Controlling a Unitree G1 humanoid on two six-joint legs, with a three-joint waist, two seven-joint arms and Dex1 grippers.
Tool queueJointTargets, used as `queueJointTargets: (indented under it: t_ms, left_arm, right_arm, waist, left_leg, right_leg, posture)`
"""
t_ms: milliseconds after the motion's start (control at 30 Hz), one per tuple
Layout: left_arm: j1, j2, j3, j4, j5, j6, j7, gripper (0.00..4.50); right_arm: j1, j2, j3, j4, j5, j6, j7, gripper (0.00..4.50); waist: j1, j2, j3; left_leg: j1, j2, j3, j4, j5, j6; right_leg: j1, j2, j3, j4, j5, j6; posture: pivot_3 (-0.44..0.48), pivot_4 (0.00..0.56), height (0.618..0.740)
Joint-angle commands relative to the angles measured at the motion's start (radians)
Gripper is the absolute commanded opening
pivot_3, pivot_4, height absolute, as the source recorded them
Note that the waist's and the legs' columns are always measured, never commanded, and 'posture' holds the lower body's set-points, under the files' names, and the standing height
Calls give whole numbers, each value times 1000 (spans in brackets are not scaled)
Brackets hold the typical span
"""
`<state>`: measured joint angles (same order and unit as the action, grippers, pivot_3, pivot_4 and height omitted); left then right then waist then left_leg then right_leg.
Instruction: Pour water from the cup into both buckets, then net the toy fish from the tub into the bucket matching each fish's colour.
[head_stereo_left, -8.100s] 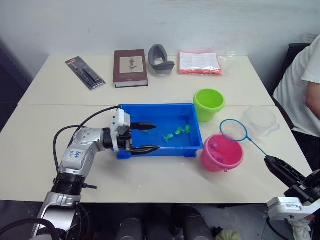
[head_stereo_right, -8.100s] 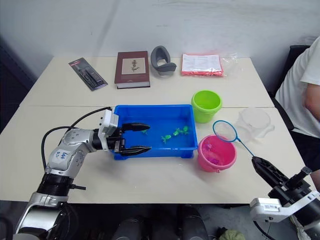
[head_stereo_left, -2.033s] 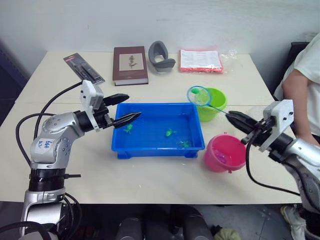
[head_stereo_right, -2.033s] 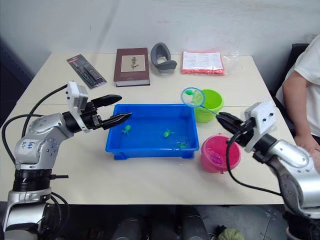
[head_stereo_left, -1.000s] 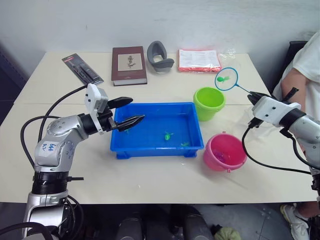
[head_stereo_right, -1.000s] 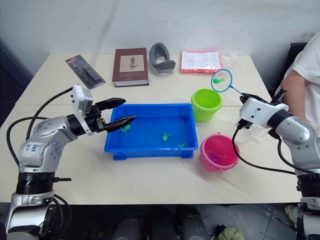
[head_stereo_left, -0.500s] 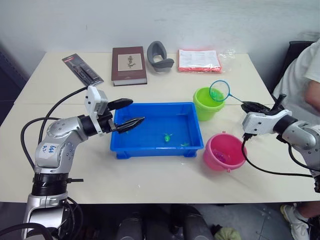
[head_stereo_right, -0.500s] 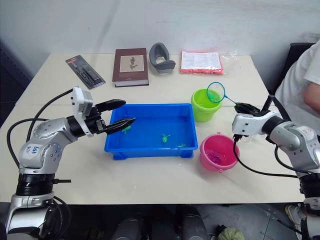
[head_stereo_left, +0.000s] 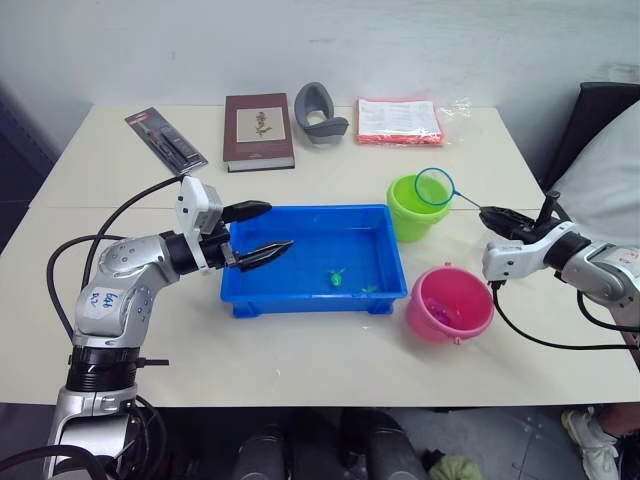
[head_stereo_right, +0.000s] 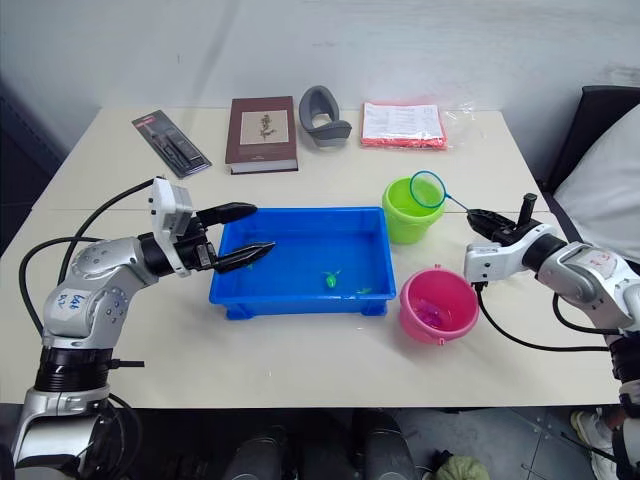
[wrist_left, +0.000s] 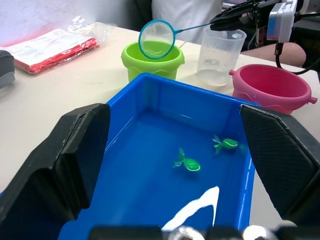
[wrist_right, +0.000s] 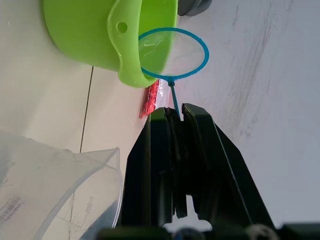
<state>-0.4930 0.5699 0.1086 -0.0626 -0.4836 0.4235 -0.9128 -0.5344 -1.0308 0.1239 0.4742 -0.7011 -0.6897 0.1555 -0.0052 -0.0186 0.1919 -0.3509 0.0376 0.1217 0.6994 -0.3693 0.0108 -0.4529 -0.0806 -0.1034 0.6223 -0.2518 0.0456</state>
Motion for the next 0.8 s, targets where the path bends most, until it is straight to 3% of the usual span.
queueJointTargets:
  t_ms: [33,167,333,500,633,800]
  left_arm:
    - [17,5,11,-16,1,-24,1,4445]
    - [36,17,26,-12,1,-43,-5,4445]
    - [78,30,113,14,-59,-86,-54,4445]
    - [121,74,163,49,-69,-108,-99,4445]
    - [128,89,164,59,-62,-114,-110,4445]
    - [147,86,163,26,-59,-110,-97,4445]
  right_arm:
    - [-18,-23,-38,-9,55,10,3,0]
    - [-36,5,-104,-58,273,25,88,0]
    - [-26,46,-117,-317,773,252,468,0]
    - [-39,39,-55,-531,996,401,766,0]
    - [-52,29,20,-568,1000,460,965,0]
    - [-116,68,89,-478,844,404,1022,0]
  waist:
    - [-1,0,0]
    - [-1,0,0]
    - [-8,0,0]
    - [-3,0,0]
    - [7,0,0]
    - [3,0,0]
  left_leg:
    - [0,0,0,0,0,0]
    - [0,0,0,0,0,0]
    - [1,1,0,0,0,0]
    - [1,3,-1,0,1,-1]
    - [1,3,-3,1,0,1]
    - [0,1,-3,2,-2,4]
  right_leg:
    - [0,0,0,0,0,0]
    - [0,0,0,0,0,0]
    - [0,1,0,0,0,0]
    - [1,1,-2,3,0,-1]
    - [3,1,-4,0,1,-2]
    - [4,-1,-4,0,2,-2]
  posture:
    - [0,150,740]
    - [0,150,740]
    - [0,150,740]
    - [0,150,740]
    - [0,150,740]
    - [0,150,740]
